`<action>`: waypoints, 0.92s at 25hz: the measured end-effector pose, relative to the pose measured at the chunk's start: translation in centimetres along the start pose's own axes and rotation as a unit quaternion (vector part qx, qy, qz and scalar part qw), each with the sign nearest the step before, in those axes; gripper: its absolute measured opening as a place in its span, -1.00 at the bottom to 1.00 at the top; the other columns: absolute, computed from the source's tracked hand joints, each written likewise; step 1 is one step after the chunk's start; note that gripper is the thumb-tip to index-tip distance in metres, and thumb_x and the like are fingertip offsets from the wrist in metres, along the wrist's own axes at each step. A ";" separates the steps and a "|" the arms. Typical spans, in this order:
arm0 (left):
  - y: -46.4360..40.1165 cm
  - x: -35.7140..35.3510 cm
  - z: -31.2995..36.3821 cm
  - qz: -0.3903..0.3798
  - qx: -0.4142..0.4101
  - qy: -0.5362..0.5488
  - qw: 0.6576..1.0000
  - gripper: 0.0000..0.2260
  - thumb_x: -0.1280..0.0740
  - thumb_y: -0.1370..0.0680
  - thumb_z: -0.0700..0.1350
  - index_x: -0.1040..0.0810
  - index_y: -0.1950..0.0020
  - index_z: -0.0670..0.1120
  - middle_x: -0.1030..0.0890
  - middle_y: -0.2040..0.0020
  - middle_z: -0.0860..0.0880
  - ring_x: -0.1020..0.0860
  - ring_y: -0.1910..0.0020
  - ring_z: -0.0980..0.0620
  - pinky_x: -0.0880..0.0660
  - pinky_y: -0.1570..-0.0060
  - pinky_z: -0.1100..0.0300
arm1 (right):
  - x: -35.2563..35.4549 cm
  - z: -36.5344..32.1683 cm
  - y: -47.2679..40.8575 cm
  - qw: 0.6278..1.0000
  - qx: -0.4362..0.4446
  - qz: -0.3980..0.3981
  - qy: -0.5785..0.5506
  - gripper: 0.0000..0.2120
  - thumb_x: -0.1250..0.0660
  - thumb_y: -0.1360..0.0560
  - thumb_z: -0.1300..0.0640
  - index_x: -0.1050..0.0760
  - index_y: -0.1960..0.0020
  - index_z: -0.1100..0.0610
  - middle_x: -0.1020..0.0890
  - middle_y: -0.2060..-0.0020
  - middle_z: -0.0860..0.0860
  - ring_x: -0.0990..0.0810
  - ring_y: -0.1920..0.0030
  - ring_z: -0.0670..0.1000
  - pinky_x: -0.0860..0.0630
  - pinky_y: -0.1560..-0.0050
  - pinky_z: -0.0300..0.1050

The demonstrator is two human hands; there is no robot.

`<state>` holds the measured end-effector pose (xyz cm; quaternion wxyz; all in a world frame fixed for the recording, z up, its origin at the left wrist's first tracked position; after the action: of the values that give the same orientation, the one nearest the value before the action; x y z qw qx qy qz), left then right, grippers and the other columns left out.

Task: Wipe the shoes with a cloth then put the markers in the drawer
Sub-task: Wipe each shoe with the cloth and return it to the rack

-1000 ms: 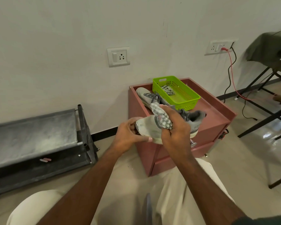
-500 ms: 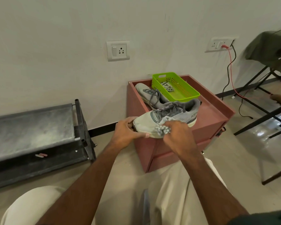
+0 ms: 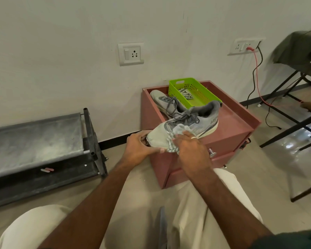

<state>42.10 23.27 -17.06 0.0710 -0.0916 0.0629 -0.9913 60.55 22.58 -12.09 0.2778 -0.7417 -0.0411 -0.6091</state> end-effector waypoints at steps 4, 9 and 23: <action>-0.2 0.1 0.4 0.001 0.001 0.010 1.000 -0.45 -0.70 -0.19 -0.32 -0.67 -0.13 -0.08 -0.75 0.00 -0.02 -0.71 -0.03 0.06 -0.60 -0.04 0.29 | 1.7 1.6 -0.1 0.989 -0.048 0.105 -0.093 -0.51 -0.21 -0.33 0.37 -0.63 -0.21 0.19 -0.65 -0.20 0.12 -0.54 -0.32 0.17 -0.45 -0.36 0.05; -0.1 0.4 0.0 0.004 -0.033 -0.017 0.999 -0.52 -0.61 -0.30 -0.33 -0.68 -0.14 0.03 -0.75 0.00 0.07 -0.71 -0.03 0.09 -0.62 -0.09 0.20 | -0.4 -3.4 -0.6 0.987 0.126 -0.016 -0.099 -0.51 -0.08 -0.41 0.14 -0.65 -0.19 0.09 -0.67 -0.20 0.02 -0.56 -0.32 0.11 -0.54 -0.24 0.14; -0.8 -1.1 2.0 -0.024 -0.094 -0.423 0.901 -0.14 -0.30 -0.40 0.28 -0.24 -0.60 -0.11 -0.21 -0.63 -0.12 -0.19 -0.61 -0.08 -0.28 -0.49 -0.17 | 0.1 1.7 -2.7 0.973 -0.007 -0.120 -0.196 -0.41 -0.25 -0.31 0.40 -0.61 -0.28 0.06 -0.59 -0.31 0.01 -0.37 -0.48 0.05 -0.18 -0.47 -0.21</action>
<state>43.40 24.03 -15.15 0.0584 -0.5099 0.1178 -0.8501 61.01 25.62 -11.20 0.1839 -0.8380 -0.1790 -0.4815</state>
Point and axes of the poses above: each hand's wrist, its own y-axis away from the middle knuckle, its own x-axis out of the back of the hand, z = x × y, the point moved 4 cm from there along -y, towards the middle knuckle
